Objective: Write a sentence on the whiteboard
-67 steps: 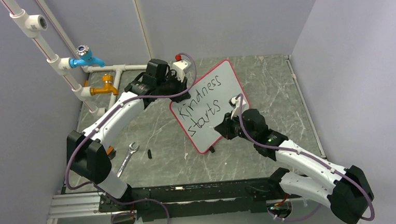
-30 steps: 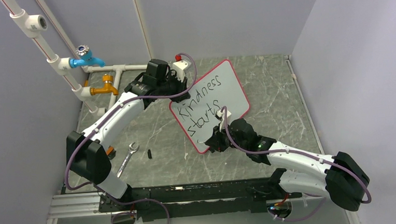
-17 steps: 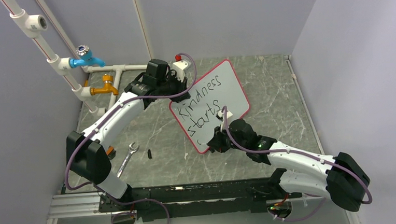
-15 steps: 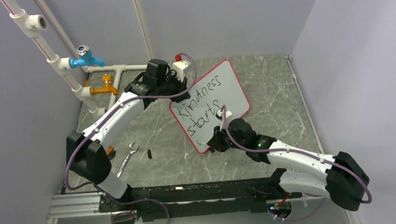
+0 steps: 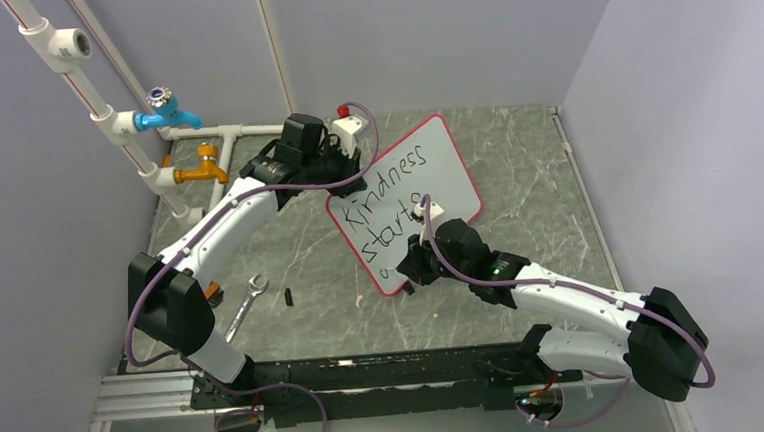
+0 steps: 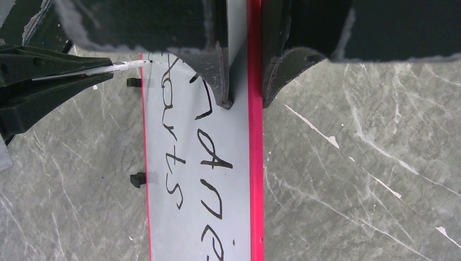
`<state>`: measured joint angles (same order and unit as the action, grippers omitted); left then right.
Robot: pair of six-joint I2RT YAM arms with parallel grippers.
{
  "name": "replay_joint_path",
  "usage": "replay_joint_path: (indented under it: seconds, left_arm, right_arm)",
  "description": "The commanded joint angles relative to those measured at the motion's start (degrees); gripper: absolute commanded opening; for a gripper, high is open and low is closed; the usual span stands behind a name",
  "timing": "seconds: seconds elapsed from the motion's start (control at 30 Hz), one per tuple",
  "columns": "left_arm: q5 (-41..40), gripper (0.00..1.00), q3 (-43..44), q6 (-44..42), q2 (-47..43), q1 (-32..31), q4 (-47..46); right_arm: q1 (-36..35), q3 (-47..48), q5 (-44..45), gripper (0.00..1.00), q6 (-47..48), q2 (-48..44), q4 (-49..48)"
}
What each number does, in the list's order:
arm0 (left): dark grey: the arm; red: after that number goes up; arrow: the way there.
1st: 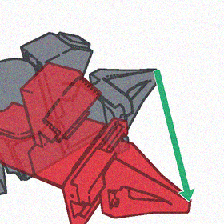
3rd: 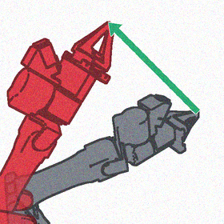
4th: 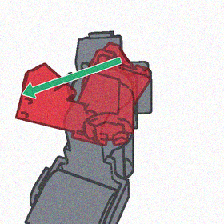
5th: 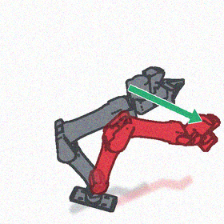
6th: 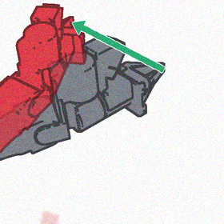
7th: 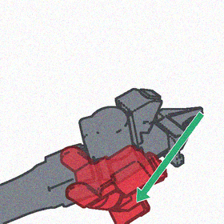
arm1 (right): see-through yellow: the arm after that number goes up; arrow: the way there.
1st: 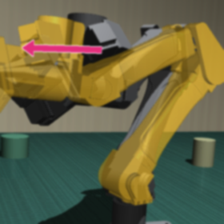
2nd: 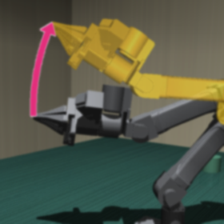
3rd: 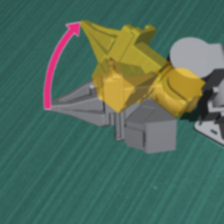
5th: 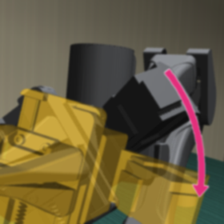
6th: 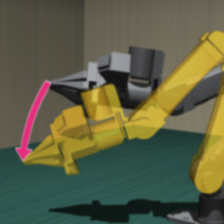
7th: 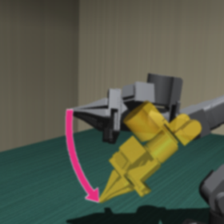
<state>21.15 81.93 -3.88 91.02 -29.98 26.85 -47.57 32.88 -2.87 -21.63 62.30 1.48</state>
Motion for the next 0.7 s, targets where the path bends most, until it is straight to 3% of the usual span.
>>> replay_joint_path:
  seconds: [0.0,0.33,0.67]
  left_arm:
    - [-7.25,0.0,-1.94,-7.46,2.43,-0.36,6.88]
    - [-7.18,0.0,-1.78,-7.46,2.22,-0.38,6.91]
    - [-7.17,0.0,-1.84,-7.46,2.23,-0.43,7.02]
  right_arm:
    - [0.32,0.81,5.36,0.0,0.26,0.69,-3.45]
    - [0.33,-5.07,6.51,0.0,-2.19,-3.27,-2.05]
    - [0.33,0.68,8.26,0.0,0.09,-0.31,-1.73]
